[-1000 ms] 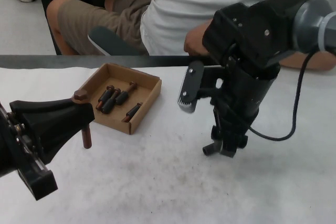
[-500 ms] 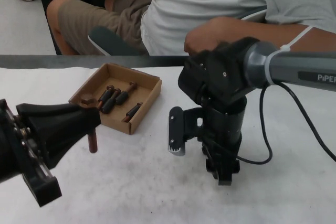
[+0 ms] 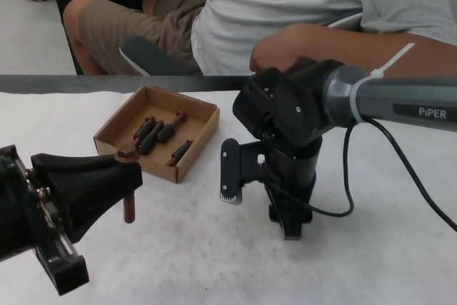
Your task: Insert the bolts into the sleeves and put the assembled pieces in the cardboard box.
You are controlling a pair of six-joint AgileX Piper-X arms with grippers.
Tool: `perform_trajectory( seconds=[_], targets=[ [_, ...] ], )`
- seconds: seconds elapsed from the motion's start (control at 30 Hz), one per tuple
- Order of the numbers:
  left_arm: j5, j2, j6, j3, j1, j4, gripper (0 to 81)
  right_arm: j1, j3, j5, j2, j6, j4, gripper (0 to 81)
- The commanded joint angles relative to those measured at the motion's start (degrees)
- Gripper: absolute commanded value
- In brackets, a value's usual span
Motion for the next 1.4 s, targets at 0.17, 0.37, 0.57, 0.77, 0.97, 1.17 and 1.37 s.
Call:
perform_trajectory(
  seconds=[0.17, 0.37, 0.57, 0.77, 0.97, 1.17, 1.37],
  targets=[
    [0.43, -0.49, 0.42, -0.06, -0.38, -0.53, 0.8, -0.30, 0.53, -0.47, 1.22, -1.34, -6.79, 65.0],
    [0.43, -0.49, 0.20, -0.06, -0.38, -0.53, 0.8, -0.30, 0.53, -0.47, 1.22, 1.37, -4.89, 49.8],
    [0.43, -0.49, -0.26, -0.06, -0.38, -0.53, 0.8, -1.39, 0.53, -0.23, 1.22, 7.42, -2.68, 26.9],
    [0.43, -0.49, -0.26, -0.06, -0.38, -0.53, 0.8, -2.85, 0.53, -0.21, 1.22, 15.69, -1.64, 2.8],
    [0.43, -0.49, -0.26, -0.06, -0.38, -0.53, 0.8, -3.66, 0.53, -10.54, 0.62, 22.37, 3.28, 0.2],
    [0.43, -0.49, -1.62, -0.06, -0.38, -0.53, 0.8, -3.63, 0.53, -20.84, -2.88, 25.65, 4.34, 0.2],
    [0.43, -0.49, -1.73, -0.06, -0.38, -0.53, 0.8, -3.63, 1.83, -26.45, -10.32, 28.87, -0.29, 0.2]
  ],
)
